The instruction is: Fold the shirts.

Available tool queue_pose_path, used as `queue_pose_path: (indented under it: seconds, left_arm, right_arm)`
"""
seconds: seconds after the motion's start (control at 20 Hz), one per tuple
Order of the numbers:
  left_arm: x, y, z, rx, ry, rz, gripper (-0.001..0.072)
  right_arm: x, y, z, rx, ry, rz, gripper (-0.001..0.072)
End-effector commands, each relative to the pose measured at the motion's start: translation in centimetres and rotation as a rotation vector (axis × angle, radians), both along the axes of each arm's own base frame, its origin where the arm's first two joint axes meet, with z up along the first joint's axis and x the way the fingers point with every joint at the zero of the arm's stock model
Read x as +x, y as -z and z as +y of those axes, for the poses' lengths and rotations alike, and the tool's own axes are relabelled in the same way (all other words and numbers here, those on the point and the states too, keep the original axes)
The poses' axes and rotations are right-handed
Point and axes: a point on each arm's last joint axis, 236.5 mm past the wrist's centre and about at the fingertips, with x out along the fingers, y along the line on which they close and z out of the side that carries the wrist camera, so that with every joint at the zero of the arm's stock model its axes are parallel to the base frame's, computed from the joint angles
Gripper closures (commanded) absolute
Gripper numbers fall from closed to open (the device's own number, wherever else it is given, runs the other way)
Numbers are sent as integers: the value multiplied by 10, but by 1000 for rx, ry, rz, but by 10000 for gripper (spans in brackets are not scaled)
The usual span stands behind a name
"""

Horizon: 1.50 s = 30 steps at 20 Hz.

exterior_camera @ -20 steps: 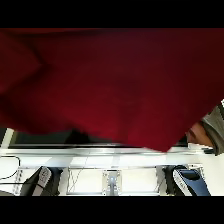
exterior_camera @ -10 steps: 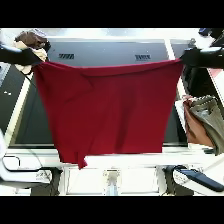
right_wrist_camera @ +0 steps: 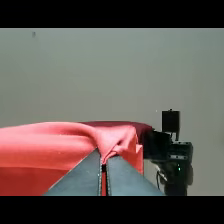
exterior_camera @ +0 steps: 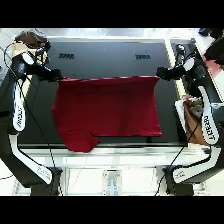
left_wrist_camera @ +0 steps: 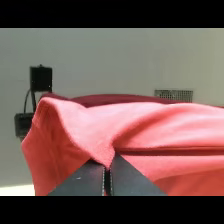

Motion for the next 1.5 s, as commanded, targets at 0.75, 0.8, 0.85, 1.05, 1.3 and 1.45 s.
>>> queue_pose_path:
  seconds: [0.75, 0.8, 0.85, 1.05, 1.3, 1.45]
  left_arm:
    - [-110, 64, -5, 103, 34, 267, 697]
    - [-110, 68, -5, 102, 27, 267, 697]
    - [-109, 70, -4, 102, 27, 271, 697]
    - [-114, 82, -6, 98, 33, 307, 697]
    - [-122, 85, -7, 92, 40, 345, 342]
    - [-127, 60, -4, 94, 35, 324, 85]
  right_arm:
    - [-112, 93, 12, -90, -88, 331, 697]
    - [-116, 102, 13, -86, -83, 334, 698]
    - [-121, 112, 12, -86, -78, 342, 698]
    - [-132, 132, 11, -87, -69, 359, 697]
    - [-136, 130, 23, -25, -57, 377, 312]
    - [-166, 112, 20, -58, -127, 510, 300]
